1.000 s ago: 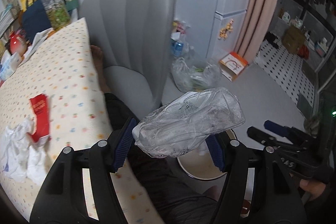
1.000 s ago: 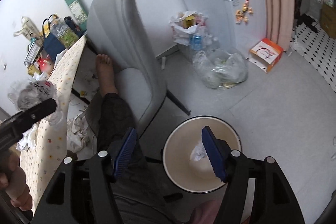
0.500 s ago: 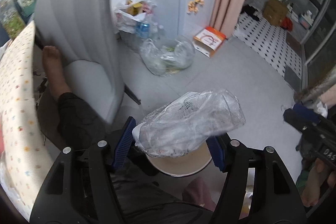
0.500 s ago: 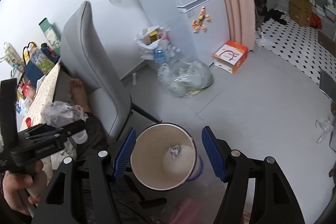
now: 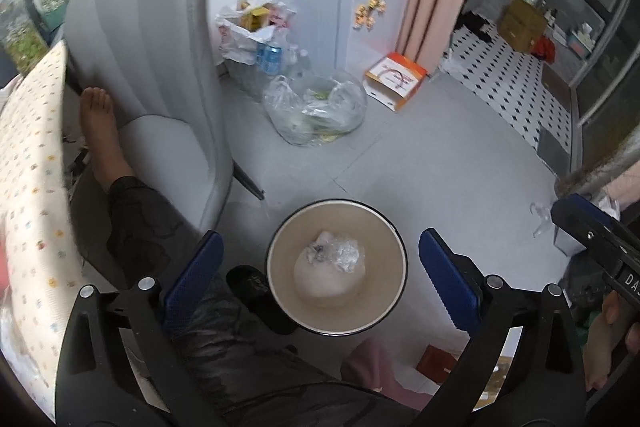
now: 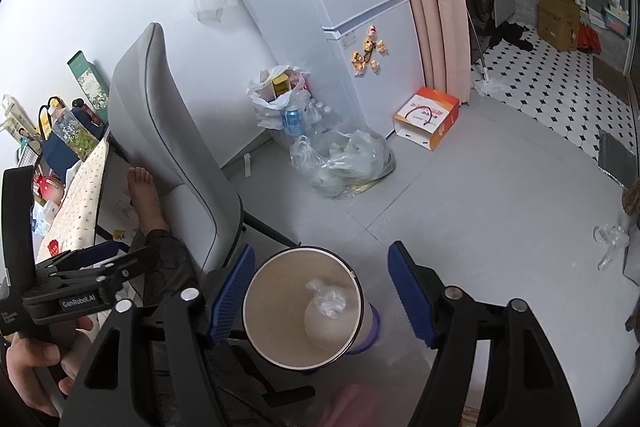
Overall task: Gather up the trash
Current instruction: 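Bring both open tools back over the remaining trash on the table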
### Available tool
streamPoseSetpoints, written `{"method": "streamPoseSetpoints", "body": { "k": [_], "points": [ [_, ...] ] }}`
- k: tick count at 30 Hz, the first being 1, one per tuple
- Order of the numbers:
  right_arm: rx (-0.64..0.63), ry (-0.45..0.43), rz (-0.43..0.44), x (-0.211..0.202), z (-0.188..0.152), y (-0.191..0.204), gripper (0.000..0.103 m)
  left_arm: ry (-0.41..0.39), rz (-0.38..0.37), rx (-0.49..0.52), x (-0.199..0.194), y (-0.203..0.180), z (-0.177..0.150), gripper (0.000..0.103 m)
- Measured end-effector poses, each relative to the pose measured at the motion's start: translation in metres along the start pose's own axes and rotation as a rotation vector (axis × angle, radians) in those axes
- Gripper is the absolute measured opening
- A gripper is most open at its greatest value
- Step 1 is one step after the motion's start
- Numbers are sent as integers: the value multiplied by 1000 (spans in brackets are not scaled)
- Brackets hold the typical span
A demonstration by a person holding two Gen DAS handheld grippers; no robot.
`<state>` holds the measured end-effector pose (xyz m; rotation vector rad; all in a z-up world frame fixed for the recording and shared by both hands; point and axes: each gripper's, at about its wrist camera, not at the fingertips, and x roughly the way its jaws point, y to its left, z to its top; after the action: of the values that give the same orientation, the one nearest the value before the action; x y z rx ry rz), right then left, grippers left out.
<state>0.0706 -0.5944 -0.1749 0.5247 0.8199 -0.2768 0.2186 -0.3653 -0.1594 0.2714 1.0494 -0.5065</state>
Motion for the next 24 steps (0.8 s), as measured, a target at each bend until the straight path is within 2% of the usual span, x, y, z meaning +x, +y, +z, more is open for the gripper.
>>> {"method": "streamPoseSetpoints", "body": {
  "k": [6, 10, 18, 24],
  "points": [
    [-38, -34, 8, -16, 3, 20, 83, -78, 17, -71, -37, 31, -6, 97],
    [-62, -67, 12, -30, 4, 39, 96, -146, 26, -128, -68, 51, -14, 97],
    [-112, -91, 46, -52, 2, 75, 95, -268, 36, -211, -131, 89, -33, 97],
    [-145, -95, 114, -71, 0, 109, 95, -348, 64, -262, -175, 117, -51, 97]
  ]
}}
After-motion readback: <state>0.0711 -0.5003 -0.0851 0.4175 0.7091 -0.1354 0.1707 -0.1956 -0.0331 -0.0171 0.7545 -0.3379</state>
